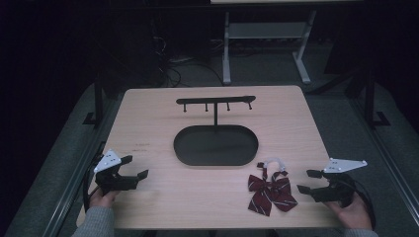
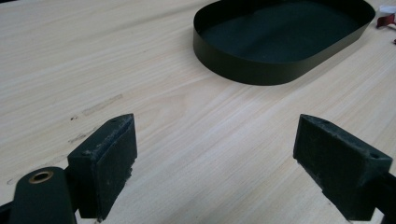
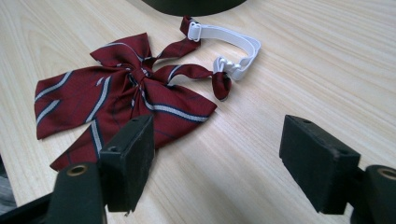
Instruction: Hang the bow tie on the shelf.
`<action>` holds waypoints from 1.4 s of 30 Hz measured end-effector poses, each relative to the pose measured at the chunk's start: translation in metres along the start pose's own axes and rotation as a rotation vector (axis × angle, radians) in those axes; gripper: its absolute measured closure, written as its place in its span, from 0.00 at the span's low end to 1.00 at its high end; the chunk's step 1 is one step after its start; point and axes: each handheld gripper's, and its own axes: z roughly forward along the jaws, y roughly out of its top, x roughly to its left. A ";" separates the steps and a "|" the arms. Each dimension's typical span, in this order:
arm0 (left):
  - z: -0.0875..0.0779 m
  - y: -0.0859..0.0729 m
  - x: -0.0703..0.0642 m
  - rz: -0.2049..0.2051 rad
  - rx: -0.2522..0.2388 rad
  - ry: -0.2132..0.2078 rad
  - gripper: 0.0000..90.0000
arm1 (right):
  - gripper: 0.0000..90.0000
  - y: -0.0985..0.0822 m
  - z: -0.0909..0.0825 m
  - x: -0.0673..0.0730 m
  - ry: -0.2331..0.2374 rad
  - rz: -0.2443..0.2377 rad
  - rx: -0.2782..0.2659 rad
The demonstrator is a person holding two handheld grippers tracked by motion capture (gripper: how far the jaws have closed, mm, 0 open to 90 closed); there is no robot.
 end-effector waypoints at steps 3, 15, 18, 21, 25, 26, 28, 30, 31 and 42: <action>-0.001 0.000 0.000 0.010 0.005 -0.005 0.14 | 0.27 0.003 0.001 -0.001 0.010 0.007 -0.001; -0.002 0.000 0.000 0.011 0.002 -0.008 0.14 | 0.29 0.034 0.008 0.007 0.019 -0.070 0.011; -0.001 0.000 -0.001 0.011 0.004 -0.007 0.14 | 0.30 0.040 0.011 0.007 0.021 -0.083 0.017; -0.001 0.000 0.000 0.012 0.006 -0.008 0.14 | 0.31 0.052 0.018 0.004 0.026 -0.079 0.024; -0.001 0.000 0.000 0.010 0.005 -0.008 0.14 | 0.33 0.065 0.028 0.002 0.025 -0.092 0.036; -0.001 0.000 0.000 0.011 0.007 -0.008 0.14 | 0.33 0.065 0.028 0.002 0.025 -0.092 0.036; -0.001 0.000 0.000 0.013 0.007 -0.010 0.14 | 0.35 0.073 0.036 0.000 0.014 -0.100 0.054; -0.001 0.000 0.000 0.012 0.004 -0.011 0.14 | 0.37 0.076 0.041 -0.003 0.021 -0.094 0.061; -0.001 0.000 0.000 0.012 0.006 -0.011 0.14 | 0.38 0.077 0.044 -0.004 0.024 -0.104 0.065; 0.001 0.000 -0.001 0.002 0.004 -0.013 0.14 | 0.46 0.076 0.067 -0.016 0.011 -0.054 0.089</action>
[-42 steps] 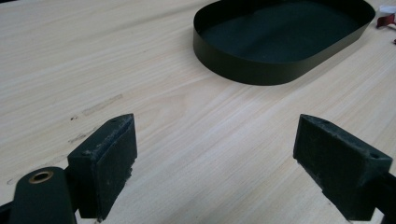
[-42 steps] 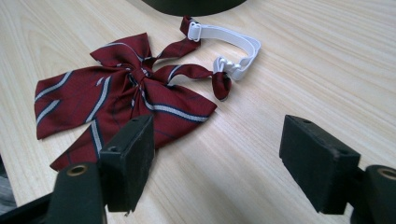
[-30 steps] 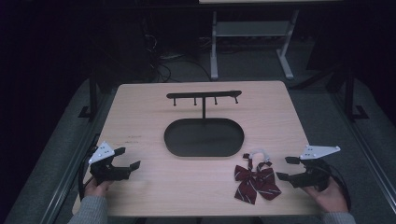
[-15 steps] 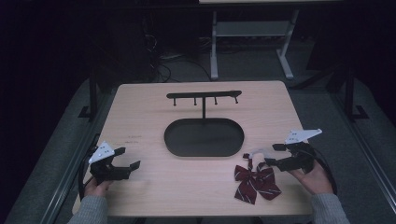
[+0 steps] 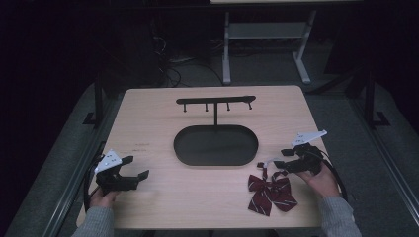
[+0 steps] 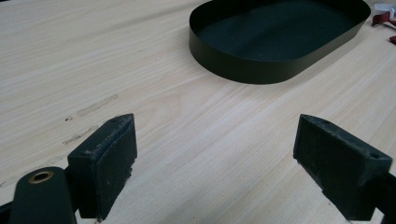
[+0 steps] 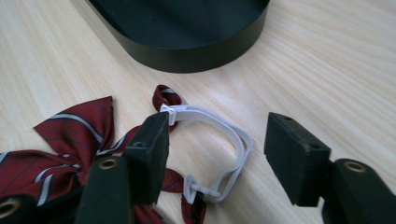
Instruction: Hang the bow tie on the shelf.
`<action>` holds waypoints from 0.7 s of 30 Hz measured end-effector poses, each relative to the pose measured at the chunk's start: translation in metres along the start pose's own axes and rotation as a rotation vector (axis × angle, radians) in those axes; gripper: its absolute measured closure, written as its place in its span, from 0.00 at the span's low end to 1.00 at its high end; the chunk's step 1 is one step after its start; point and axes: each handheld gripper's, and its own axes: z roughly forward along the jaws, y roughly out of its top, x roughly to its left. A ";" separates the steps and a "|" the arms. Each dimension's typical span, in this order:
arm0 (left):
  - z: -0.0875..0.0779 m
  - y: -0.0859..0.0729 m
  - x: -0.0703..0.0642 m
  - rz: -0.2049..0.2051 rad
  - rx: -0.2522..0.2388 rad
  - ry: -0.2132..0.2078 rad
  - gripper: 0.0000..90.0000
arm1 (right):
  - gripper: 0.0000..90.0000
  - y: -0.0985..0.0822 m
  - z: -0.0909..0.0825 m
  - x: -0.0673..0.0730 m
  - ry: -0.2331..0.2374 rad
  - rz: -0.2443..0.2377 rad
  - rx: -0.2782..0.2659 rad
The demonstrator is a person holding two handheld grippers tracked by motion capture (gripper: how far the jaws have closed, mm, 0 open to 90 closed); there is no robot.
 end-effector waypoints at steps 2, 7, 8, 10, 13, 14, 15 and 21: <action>0.001 0.000 0.001 0.003 0.001 -0.004 0.14 | 0.49 -0.001 0.003 -0.001 -0.009 -0.003 0.013; 0.002 0.001 -0.001 0.003 0.007 -0.006 0.14 | 0.59 -0.008 0.010 -0.009 -0.030 0.044 0.031; 0.002 0.001 -0.001 0.003 0.007 -0.006 0.14 | 0.59 -0.008 0.010 -0.009 -0.030 0.044 0.031; 0.002 0.001 -0.001 0.008 0.005 -0.004 0.14 | 0.60 -0.009 0.013 -0.011 -0.031 0.058 0.047; 0.001 0.001 0.000 0.006 0.006 -0.003 0.14 | 0.66 -0.010 0.017 -0.012 -0.030 0.063 0.052; 0.002 0.001 -0.001 0.001 0.005 -0.004 0.14 | 0.68 -0.010 0.017 -0.012 -0.031 0.066 0.059; 0.002 0.001 -0.001 0.004 0.007 -0.004 0.14 | 0.72 -0.010 0.020 -0.012 -0.036 0.062 0.072; 0.002 0.000 -0.001 0.006 0.007 -0.005 0.14 | 0.89 -0.012 0.021 -0.007 -0.060 0.022 0.071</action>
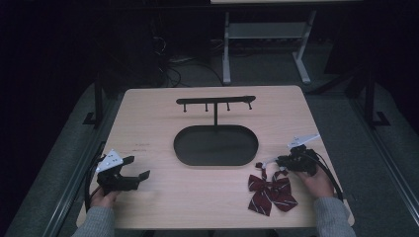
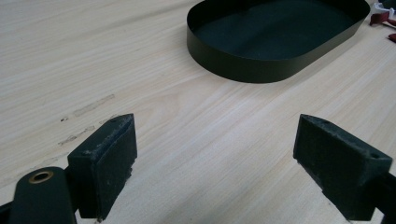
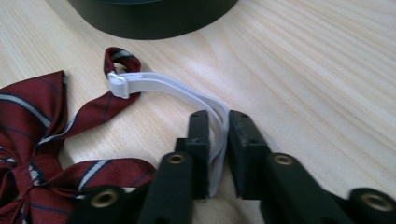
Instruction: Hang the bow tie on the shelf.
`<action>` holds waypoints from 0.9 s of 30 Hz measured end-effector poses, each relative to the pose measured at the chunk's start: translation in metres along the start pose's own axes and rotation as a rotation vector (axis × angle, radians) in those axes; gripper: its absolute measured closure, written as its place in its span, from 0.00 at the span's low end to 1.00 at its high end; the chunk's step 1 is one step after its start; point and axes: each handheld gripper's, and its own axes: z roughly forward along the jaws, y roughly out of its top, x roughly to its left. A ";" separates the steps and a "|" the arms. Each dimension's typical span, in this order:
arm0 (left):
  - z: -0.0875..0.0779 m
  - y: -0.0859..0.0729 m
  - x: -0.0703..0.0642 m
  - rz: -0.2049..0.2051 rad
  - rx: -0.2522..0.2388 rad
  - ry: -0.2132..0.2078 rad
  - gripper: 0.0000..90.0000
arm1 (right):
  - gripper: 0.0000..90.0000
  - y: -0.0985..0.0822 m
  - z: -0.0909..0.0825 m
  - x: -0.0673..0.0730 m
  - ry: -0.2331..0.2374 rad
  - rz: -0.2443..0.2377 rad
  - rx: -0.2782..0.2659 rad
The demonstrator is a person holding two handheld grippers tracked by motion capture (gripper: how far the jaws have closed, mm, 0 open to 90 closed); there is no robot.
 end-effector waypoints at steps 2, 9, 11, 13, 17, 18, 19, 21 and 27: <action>0.000 0.000 0.000 0.001 -0.001 -0.002 0.14 | 0.92 0.000 0.000 0.000 0.001 -0.002 0.001; 0.000 0.000 0.000 0.010 -0.001 0.000 0.14 | 0.97 -0.001 -0.004 0.002 0.042 0.006 -0.008; 0.000 0.000 0.000 0.011 0.000 -0.001 0.14 | 0.98 0.001 -0.007 0.004 0.044 -0.013 -0.025; 0.000 0.000 0.000 0.007 0.000 0.001 0.14 | 0.98 0.004 -0.011 0.008 0.047 -0.028 -0.044; 0.000 0.000 0.000 0.009 0.001 0.003 0.14 | 0.98 0.008 -0.015 0.012 0.052 -0.043 -0.061; 0.000 0.000 0.001 0.008 0.001 0.003 0.14 | 0.98 0.012 -0.019 0.016 0.055 -0.068 -0.078; 0.000 0.000 0.001 0.008 0.001 0.003 0.14 | 0.98 0.012 -0.019 0.016 0.055 -0.068 -0.078; 0.000 0.000 0.001 0.008 0.003 0.003 0.14 | 0.98 0.015 -0.023 0.019 0.059 -0.083 -0.106; 0.000 0.000 0.000 0.007 0.005 0.002 0.14 | 0.98 0.025 -0.035 0.026 0.103 -0.104 -0.158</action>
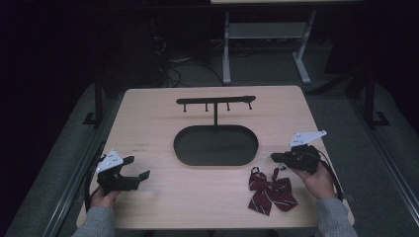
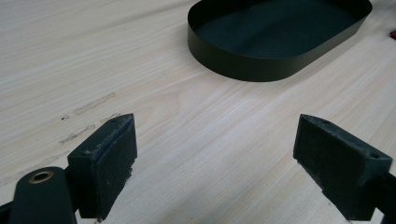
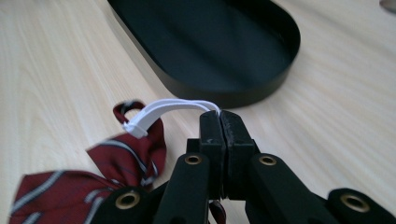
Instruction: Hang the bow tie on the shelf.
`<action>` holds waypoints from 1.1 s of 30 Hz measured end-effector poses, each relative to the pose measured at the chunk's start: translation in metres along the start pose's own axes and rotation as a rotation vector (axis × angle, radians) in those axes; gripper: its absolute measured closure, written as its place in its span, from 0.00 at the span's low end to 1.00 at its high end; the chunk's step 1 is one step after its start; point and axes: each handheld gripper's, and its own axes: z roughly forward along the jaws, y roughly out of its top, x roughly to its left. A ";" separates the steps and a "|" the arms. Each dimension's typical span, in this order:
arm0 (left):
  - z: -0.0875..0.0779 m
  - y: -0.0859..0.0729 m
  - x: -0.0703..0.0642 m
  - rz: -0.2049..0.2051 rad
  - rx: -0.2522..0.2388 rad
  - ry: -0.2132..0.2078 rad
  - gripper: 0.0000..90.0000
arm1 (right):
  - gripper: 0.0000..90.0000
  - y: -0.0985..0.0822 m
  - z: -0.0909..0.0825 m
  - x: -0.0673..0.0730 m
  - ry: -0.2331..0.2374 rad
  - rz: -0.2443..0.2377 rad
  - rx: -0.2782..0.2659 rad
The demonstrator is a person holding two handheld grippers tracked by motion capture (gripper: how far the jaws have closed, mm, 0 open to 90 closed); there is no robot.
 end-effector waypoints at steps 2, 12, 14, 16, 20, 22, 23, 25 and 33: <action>0.000 0.000 0.000 0.000 -0.001 0.000 0.14 | 0.98 0.003 -0.001 0.002 0.002 -0.007 -0.008; 0.000 0.000 0.000 -0.010 -0.004 0.000 0.14 | 0.98 0.033 -0.014 0.017 0.023 -0.077 -0.067; 0.000 0.000 -0.001 -0.018 -0.010 0.001 0.14 | 0.98 0.039 -0.017 0.019 0.027 -0.088 -0.074; 0.000 0.000 -0.001 -0.014 -0.013 0.000 0.14 | 0.98 0.044 -0.017 0.020 0.031 -0.098 -0.080; 0.000 0.000 -0.001 -0.014 -0.010 -0.002 0.14 | 0.98 0.049 -0.018 0.021 0.038 -0.101 -0.098; 0.000 0.001 -0.001 -0.012 -0.010 0.000 0.14 | 0.98 0.054 -0.018 0.022 0.042 -0.109 -0.092; 0.000 0.001 -0.001 -0.012 -0.010 0.000 0.14 | 0.98 0.054 -0.018 0.022 0.042 -0.109 -0.092; 0.001 0.001 -0.001 -0.023 -0.009 0.001 0.14 | 0.98 0.057 -0.018 0.023 0.048 -0.115 -0.093; 0.001 0.001 -0.001 -0.020 -0.012 0.002 0.14 | 0.98 0.076 -0.017 0.024 0.056 -0.135 -0.095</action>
